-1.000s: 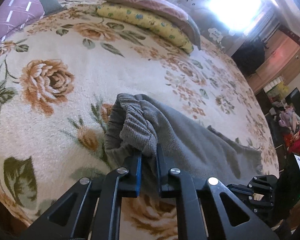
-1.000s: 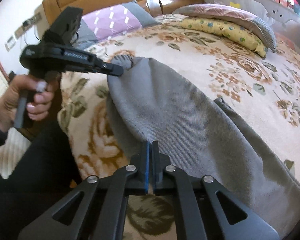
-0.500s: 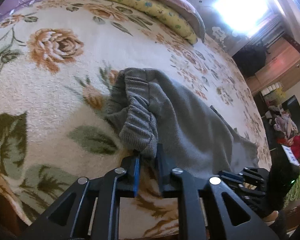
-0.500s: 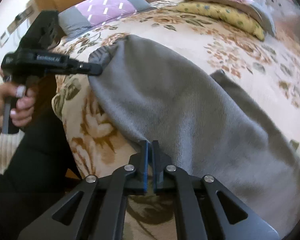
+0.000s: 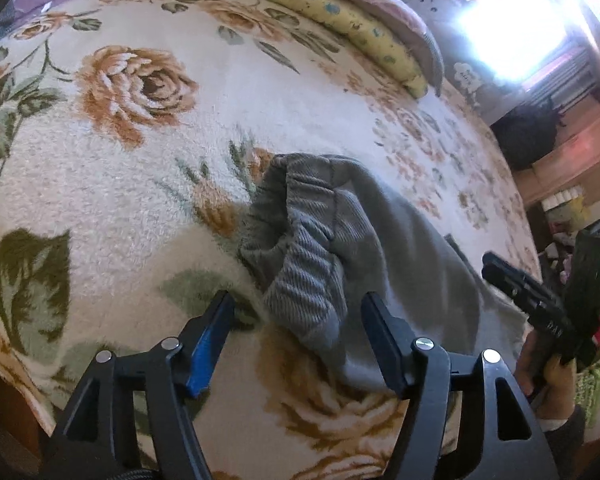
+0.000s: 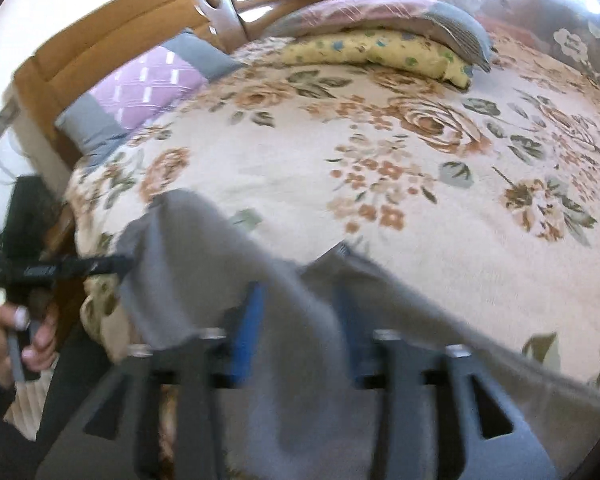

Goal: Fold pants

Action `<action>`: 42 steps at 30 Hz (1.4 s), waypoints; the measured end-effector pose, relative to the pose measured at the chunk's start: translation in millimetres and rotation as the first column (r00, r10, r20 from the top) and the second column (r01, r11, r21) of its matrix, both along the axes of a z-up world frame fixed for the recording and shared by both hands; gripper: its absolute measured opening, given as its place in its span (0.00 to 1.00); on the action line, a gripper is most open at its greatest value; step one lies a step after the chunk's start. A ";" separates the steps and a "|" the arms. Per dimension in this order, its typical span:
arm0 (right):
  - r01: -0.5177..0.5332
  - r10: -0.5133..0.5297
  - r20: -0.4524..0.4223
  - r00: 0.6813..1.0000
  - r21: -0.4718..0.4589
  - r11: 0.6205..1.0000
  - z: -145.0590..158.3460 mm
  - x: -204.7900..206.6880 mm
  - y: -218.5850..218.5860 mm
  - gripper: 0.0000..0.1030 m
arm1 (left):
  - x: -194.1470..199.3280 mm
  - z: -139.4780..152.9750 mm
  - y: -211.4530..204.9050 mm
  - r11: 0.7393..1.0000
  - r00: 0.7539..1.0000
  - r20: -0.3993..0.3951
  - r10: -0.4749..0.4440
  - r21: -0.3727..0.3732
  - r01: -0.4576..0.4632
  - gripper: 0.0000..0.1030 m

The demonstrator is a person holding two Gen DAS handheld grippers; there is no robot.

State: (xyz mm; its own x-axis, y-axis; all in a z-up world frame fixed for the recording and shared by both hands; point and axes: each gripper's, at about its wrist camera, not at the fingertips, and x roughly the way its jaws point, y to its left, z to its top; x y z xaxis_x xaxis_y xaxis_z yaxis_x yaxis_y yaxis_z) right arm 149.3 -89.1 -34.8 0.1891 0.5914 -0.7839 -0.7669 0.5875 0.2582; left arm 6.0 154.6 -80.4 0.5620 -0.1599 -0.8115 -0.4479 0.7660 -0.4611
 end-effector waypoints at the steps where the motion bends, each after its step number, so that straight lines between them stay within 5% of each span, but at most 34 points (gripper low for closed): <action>1: -0.004 0.004 0.002 1.000 -0.004 1.000 -2.5 6.9 6.0 0.57 | 2.4 -1.4 0.2 1.000 1.000 -0.007 0.000 0.005 0.000 0.68; 8: -0.012 0.013 0.006 1.000 -0.118 0.993 -35.9 38.4 34.8 0.57 | 10.5 -13.8 -8.4 1.000 1.000 0.008 0.011 -0.027 -0.011 0.71; 10: -0.023 0.018 -0.046 0.999 -0.124 0.992 -49.0 44.7 34.5 0.36 | 9.5 -14.3 -9.9 0.999 0.999 0.038 0.018 -0.033 -0.017 0.57; 12: -0.024 0.017 -0.072 0.997 -0.098 0.995 -54.1 47.5 29.9 0.14 | 9.5 -14.5 -8.2 0.998 0.997 0.074 0.022 -0.060 -0.017 0.30; 13: -0.021 0.016 -0.074 0.997 -0.076 0.997 -52.8 48.6 26.8 0.09 | 7.6 -12.4 -6.3 0.998 0.995 0.094 0.031 -0.062 -0.025 0.26; 20: 0.033 -0.033 -0.034 0.999 0.014 0.999 -25.8 67.9 19.3 0.07 | -10.9 28.0 -7.9 1.000 0.977 0.213 0.003 -0.022 0.001 0.22; 24: 0.044 -0.043 -0.052 0.998 0.015 0.999 -37.2 81.9 31.0 0.07 | -7.8 11.5 -7.3 0.999 0.985 0.173 -0.018 0.041 0.011 0.21; 29: 0.064 -0.066 -0.058 0.996 -0.036 0.997 -64.2 83.5 39.4 0.13 | -7.6 -13.7 12.0 0.999 0.990 0.138 -0.002 -0.036 0.007 0.24; 32: 0.140 -0.142 -0.056 0.988 -0.026 0.990 -52.6 89.3 26.1 0.31 | -7.6 -4.4 9.0 0.999 0.993 0.113 -0.038 0.021 0.036 0.28; 42: 0.249 -0.244 -0.056 0.968 0.111 0.962 0.0 54.9 -59.4 0.34 | -25.3 29.9 9.8 0.988 0.995 0.101 -0.012 0.156 -0.004 0.46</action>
